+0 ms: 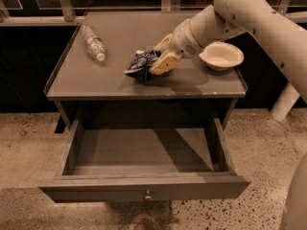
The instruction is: Place blue chip bag into top drawer
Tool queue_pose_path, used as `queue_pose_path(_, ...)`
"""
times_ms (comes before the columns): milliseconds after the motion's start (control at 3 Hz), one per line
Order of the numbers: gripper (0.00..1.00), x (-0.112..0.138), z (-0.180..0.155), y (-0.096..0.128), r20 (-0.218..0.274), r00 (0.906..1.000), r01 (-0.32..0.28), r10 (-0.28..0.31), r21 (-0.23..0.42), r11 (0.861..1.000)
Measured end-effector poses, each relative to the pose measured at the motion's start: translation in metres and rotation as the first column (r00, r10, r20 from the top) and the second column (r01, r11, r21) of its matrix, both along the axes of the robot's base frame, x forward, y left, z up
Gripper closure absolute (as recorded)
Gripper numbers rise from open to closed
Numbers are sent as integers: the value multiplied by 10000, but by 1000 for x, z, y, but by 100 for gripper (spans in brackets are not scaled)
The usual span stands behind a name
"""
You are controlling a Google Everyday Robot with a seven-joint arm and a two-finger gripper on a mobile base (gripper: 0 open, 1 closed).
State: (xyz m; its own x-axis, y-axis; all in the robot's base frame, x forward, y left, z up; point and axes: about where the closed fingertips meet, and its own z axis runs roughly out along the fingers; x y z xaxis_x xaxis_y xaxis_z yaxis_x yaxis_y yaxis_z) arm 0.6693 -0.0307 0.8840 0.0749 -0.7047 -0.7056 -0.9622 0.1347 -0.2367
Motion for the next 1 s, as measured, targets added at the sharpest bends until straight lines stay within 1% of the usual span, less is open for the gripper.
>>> queue_pose_path(333,88,0,0,0,0,10000,-1,1,0,10000)
queue_pose_path(667,100,-10,4,0,-34,9999,-118,118,57,9999)
queue_pose_path(1000,100,-43,21,-10,-62,10000,-32,34,393,9992)
